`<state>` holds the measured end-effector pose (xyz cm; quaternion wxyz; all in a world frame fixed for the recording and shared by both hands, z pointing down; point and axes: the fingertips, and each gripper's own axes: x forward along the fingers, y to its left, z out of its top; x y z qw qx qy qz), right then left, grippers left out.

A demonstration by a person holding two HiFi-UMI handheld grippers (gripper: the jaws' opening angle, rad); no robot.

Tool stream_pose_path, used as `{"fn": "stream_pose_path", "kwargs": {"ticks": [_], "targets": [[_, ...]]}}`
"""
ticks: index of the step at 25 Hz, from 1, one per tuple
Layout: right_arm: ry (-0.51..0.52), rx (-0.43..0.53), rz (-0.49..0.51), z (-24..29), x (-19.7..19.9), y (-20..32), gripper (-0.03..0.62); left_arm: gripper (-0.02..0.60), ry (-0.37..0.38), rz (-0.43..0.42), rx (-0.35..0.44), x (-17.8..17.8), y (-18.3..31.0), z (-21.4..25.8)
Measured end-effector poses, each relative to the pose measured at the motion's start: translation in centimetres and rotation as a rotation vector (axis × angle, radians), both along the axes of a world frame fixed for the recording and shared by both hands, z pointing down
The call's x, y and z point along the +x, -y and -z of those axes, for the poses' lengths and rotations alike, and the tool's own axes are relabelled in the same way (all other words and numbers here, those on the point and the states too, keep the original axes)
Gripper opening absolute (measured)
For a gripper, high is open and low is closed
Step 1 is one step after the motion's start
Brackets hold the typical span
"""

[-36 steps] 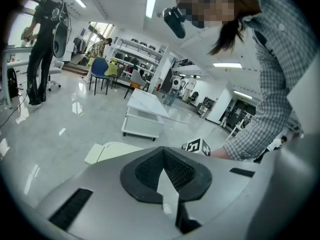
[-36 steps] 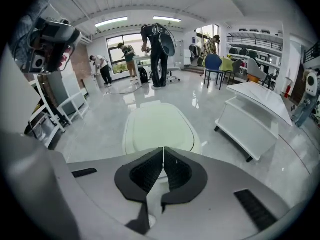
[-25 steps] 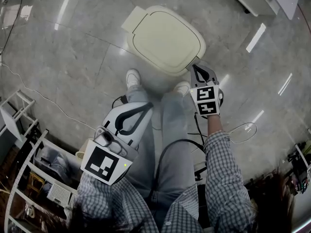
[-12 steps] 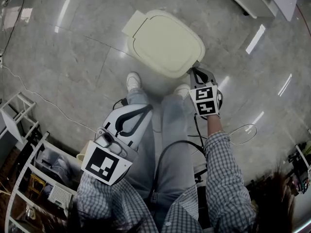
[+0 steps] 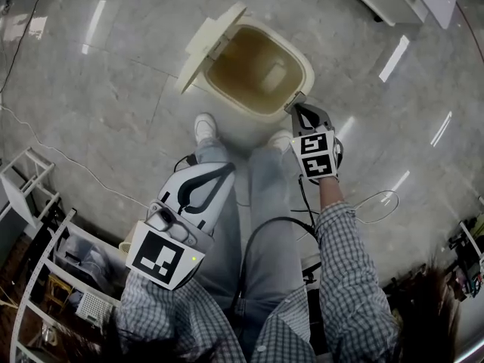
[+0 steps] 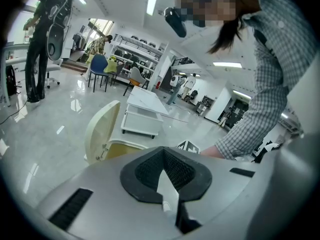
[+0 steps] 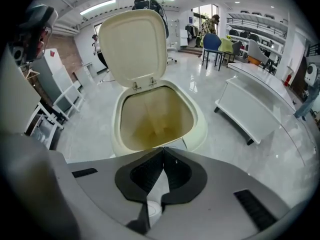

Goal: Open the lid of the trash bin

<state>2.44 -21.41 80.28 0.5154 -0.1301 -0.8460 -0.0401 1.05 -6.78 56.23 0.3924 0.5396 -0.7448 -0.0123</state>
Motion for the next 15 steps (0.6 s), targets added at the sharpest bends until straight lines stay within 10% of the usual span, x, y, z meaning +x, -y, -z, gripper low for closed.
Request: {"fn": "stream_pose_path", "kwargs": {"ticks": [15], "targets": [[0.157, -0.015, -0.093, 7.8, -2.4, 0.5, 0.020, 0.005, 0.057, 0.022, 0.066, -1.5, 0.3, 4.1]]}}
